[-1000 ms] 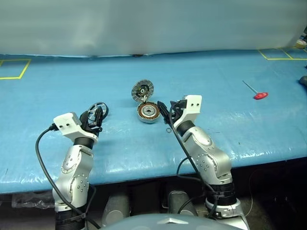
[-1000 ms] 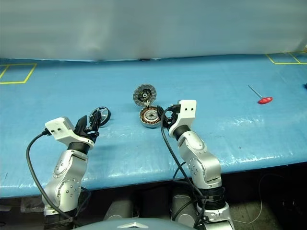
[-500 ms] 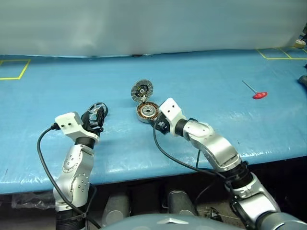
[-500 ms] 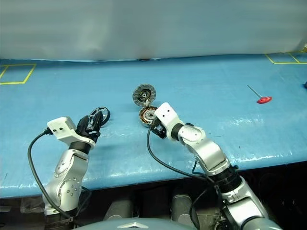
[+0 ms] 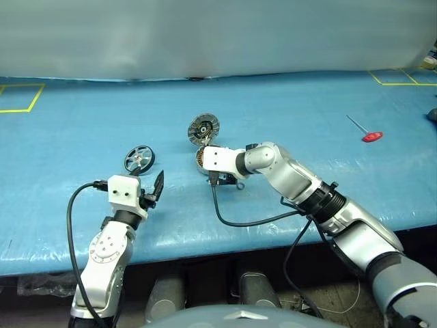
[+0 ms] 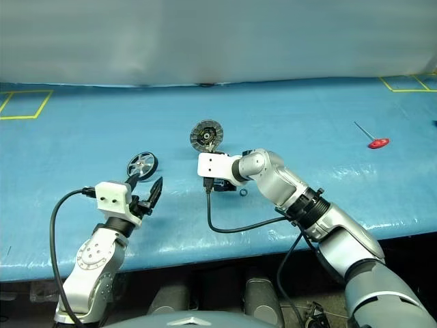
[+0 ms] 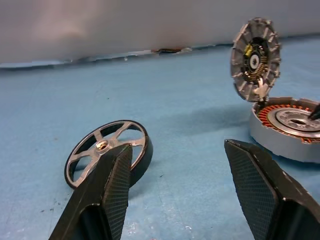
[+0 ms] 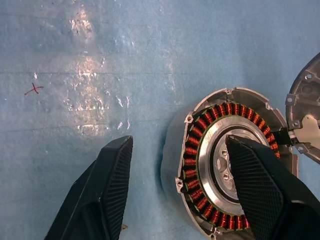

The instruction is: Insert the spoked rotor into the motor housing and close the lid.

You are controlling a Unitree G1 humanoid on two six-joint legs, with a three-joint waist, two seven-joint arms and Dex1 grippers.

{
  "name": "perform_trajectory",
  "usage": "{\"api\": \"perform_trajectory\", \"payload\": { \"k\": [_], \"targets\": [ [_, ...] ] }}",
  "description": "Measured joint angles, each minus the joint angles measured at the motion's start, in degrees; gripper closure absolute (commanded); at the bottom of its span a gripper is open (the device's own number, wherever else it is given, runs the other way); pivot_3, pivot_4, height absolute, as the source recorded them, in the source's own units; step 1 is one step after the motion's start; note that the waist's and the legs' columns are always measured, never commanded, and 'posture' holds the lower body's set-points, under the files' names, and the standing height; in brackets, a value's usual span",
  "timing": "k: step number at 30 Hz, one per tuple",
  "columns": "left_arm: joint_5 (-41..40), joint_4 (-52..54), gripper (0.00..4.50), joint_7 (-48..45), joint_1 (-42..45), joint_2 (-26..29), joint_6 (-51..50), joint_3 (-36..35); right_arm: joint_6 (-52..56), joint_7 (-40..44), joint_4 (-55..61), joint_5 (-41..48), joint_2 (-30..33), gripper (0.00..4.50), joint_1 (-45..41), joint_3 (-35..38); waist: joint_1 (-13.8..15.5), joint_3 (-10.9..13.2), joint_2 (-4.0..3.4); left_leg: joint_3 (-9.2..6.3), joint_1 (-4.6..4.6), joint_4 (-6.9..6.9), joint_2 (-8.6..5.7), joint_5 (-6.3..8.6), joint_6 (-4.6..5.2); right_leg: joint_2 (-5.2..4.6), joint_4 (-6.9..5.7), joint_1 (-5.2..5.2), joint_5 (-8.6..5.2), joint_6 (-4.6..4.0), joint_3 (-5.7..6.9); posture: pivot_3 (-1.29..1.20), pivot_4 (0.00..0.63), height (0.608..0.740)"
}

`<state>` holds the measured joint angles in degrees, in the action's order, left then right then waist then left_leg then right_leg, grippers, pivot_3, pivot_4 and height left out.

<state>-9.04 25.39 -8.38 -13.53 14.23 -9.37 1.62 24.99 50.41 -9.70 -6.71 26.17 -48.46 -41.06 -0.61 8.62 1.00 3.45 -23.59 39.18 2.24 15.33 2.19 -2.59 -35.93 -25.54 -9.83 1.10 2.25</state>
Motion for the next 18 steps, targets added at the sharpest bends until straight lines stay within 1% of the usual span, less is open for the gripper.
{"api": "perform_trajectory", "payload": {
  "k": [5, 10, 16, 18],
  "targets": [
    [1.19, 0.13, 1.31, -3.82, -1.96, 0.69, 3.73, 1.34, -2.02, 2.95, -1.59, -1.90, -1.73, 1.37, -0.23, 0.06, -0.01, 0.03, -0.06, 0.01, 0.00, -0.01, 0.04, 0.00, 0.00, 0.01, -0.01, -0.02, 0.02, -0.09, 0.04, 0.00, 0.150, 0.740],
    [1.33, 0.15, 1.31, -6.07, -2.94, 1.18, 3.75, 1.52, -2.26, 4.27, -1.58, -2.85, -1.86, 1.37, -0.07, 0.55, -0.03, 0.04, -0.07, 0.03, 0.01, 0.00, 0.08, 0.00, 0.00, 0.01, -0.01, -0.02, -0.08, 0.09, 0.07, 0.00, 0.150, 0.740],
    [1.68, 0.15, 1.31, -7.16, -2.98, 1.15, 3.72, 1.82, -2.16, 4.60, -1.58, -3.96, -2.37, 1.37, 0.74, 1.35, -0.03, 0.04, -0.08, 0.05, 0.01, 0.00, 0.09, 0.00, 0.00, 0.01, -0.02, -0.02, -0.05, 0.03, 0.08, 0.00, 0.150, 0.740],
    [1.71, 0.15, 1.29, -7.32, -2.95, 1.10, 3.72, 1.90, -1.97, 4.56, -1.58, -4.14, -2.47, 1.75, 1.13, 1.75, -0.03, 0.04, -0.08, 0.05, 0.01, 0.00, 0.09, 0.00, 0.00, 0.01, -0.02, -0.02, -0.05, 0.04, 0.08, 0.00, 0.150, 0.740]
  ]
}}
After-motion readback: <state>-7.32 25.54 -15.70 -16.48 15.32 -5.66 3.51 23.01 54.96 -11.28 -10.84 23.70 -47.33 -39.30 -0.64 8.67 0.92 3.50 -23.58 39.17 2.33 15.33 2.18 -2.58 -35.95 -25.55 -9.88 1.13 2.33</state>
